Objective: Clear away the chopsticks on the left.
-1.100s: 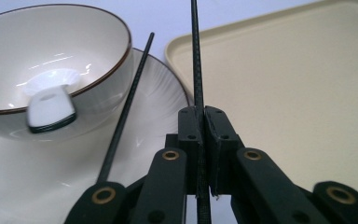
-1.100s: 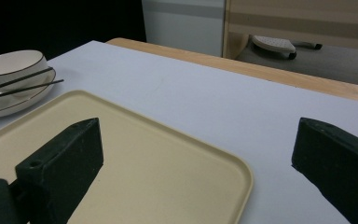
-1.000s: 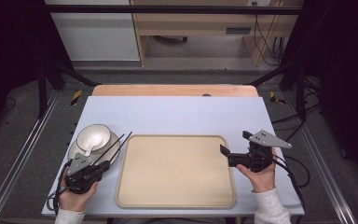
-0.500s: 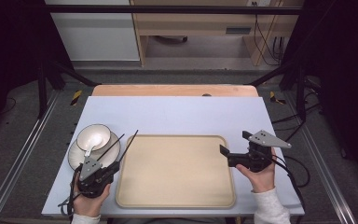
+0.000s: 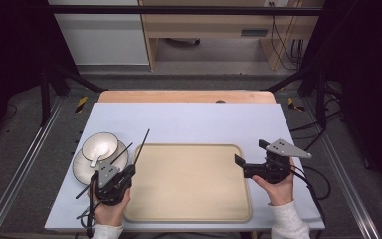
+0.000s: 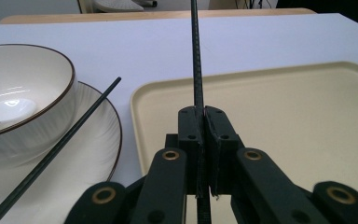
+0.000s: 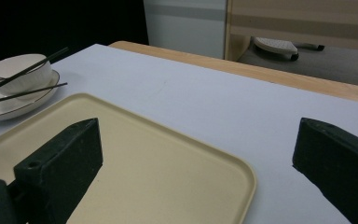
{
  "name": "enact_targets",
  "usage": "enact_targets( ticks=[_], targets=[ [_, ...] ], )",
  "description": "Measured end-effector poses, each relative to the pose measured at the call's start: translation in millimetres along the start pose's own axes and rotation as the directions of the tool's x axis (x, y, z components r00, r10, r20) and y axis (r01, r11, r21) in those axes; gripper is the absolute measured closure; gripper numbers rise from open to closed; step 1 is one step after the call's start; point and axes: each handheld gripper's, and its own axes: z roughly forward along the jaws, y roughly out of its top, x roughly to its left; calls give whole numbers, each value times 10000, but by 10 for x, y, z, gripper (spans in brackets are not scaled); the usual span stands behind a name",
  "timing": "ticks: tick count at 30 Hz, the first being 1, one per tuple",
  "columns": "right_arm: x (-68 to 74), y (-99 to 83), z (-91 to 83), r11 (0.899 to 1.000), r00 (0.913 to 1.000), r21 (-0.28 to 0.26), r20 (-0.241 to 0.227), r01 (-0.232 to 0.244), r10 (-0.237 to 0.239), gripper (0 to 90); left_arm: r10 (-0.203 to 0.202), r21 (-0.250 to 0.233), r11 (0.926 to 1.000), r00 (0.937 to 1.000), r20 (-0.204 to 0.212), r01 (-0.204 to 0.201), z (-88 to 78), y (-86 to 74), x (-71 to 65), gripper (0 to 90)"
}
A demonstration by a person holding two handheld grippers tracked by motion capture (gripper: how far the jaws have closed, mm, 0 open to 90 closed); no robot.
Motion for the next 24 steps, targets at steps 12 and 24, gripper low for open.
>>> enact_targets(
  ticks=[12, 24],
  targets=[
    [6, 8, -10, 10000, 9998, -60, -192, -35, 34, 19, -692, -518, 9965, 9957, -612, 660, -9, -172, -238, 854],
    [20, -8, 37, 9999, 9997, 124, -244, 50, -47, 21, -959, -261, 9953, 9882, -1191, 934, 95, -444, -227, 854]
  ],
)
